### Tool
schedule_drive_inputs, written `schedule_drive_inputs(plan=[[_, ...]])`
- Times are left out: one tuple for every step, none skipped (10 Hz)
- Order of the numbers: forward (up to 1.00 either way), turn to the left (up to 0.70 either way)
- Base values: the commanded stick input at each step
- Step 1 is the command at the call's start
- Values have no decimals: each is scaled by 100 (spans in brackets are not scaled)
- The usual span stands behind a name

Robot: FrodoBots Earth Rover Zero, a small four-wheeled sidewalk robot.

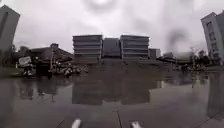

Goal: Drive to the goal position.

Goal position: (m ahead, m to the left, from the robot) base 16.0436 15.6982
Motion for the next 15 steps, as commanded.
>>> schedule_drive_inputs(plan=[[70, 0], [70, 0], [70, 0], [70, 0], [70, 0], [70, 0], [70, 0], [70, -1], [70, -7], [70, -31], [70, -17], [70, 0], [70, 0], [70, 0], [70, 0]])
